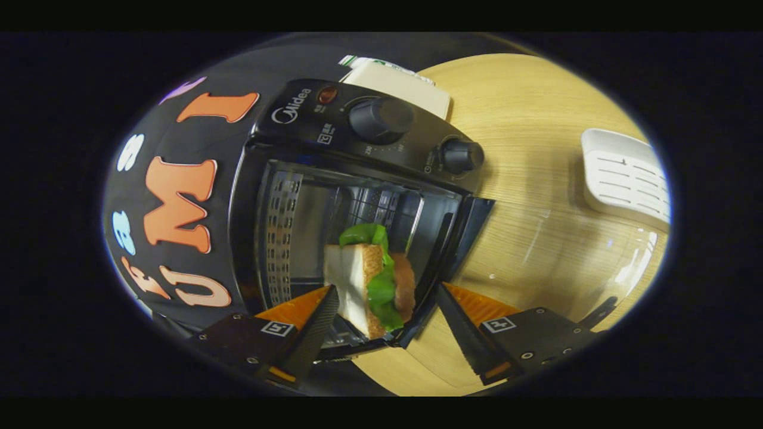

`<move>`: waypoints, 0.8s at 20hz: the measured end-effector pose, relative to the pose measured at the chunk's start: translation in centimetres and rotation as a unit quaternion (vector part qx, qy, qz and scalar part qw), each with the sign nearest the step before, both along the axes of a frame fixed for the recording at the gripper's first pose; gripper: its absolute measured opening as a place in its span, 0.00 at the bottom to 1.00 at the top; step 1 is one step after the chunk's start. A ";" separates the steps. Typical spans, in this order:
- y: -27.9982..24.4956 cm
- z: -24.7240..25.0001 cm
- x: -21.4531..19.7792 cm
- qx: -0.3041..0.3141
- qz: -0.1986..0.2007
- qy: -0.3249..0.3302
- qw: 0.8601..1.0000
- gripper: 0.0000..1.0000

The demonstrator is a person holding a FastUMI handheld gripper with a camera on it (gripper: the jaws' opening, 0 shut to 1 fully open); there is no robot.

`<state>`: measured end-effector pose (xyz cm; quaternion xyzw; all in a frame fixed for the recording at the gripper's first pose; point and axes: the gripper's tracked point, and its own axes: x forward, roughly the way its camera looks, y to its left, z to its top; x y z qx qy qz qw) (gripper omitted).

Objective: Open the toaster oven, put the food inside, and close the toaster oven door.

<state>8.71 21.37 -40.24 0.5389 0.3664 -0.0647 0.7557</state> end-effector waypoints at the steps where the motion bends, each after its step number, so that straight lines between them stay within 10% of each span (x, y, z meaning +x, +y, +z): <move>1: -0.5 0.1 -1.1 -0.017 0.006 0.005 1.000 0.99; 8: -1.5 4.7 -8.7 -0.126 0.117 -0.033 0.985 0.98; 16: -3.6 5.0 -14.2 -0.300 0.256 -0.073 0.916 0.98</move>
